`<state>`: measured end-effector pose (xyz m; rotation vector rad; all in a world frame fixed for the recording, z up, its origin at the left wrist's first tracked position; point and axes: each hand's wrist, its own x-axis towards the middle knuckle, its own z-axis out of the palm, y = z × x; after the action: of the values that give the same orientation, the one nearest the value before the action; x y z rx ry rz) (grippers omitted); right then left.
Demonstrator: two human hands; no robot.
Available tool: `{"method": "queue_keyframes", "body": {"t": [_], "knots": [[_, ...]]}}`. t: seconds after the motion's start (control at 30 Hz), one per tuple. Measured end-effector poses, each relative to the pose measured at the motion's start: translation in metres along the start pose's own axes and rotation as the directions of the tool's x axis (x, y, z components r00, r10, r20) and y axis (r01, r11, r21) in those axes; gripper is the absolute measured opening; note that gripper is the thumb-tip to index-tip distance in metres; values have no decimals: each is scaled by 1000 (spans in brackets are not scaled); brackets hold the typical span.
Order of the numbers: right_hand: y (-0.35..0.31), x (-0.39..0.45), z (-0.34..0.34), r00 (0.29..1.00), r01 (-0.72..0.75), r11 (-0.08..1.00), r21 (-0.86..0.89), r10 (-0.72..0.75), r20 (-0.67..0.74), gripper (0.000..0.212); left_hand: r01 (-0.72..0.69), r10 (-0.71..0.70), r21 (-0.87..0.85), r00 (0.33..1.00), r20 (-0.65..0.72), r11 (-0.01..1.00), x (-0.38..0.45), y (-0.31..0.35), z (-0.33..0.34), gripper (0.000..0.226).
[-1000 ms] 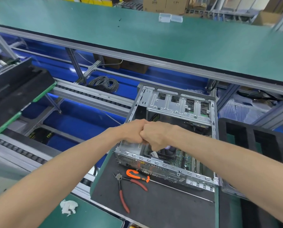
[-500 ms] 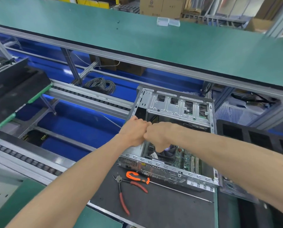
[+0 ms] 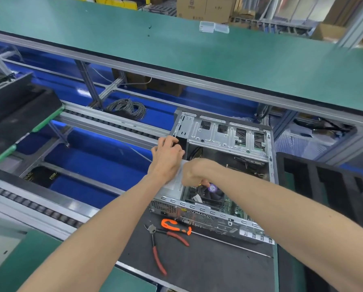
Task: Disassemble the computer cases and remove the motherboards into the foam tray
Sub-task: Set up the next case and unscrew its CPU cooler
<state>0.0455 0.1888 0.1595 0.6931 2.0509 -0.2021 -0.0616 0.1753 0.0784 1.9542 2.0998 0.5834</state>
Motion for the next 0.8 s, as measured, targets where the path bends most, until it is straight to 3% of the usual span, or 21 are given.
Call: {"method": "queue_keyframes", "body": {"t": [0.1,0.23,0.27,0.33,0.4,0.47,0.57,0.7,0.73,0.8], "knots": [[7,-1,12,981,-58,998,23,61,-186,11,20,-29,-219,999,-37,976,2,-7,1,24],[-6,-4,23,939,10,949,-315,-117,-323,8,8,-21,-271,999,-46,963,1,-14,2,19],[-7,-4,22,935,17,947,-321,-128,-331,9,2,-15,-274,999,-44,962,1,-15,1,19],[-1,-5,18,952,-42,984,-174,-13,-306,11,-6,-6,-270,999,-43,963,1,-14,1,21],[8,-7,9,975,-122,990,74,133,-179,17,-21,9,-242,999,-49,970,4,-11,0,23],[11,-5,2,987,-135,973,185,148,-61,21,-29,19,-202,998,-54,979,5,-11,1,25],[-2,-2,-1,987,-104,994,44,109,-122,15,-50,42,-161,998,-56,986,7,-13,3,25],[-20,-3,13,931,32,889,-456,-193,-310,3,-54,47,-129,997,-54,990,5,-14,3,25],[-15,-3,15,911,46,884,-465,-228,-343,12,-58,53,-124,998,-42,991,5,-15,4,26],[-1,-7,18,883,45,951,-305,-180,-433,27,-97,95,-71,995,-25,993,3,-15,2,27]]}}
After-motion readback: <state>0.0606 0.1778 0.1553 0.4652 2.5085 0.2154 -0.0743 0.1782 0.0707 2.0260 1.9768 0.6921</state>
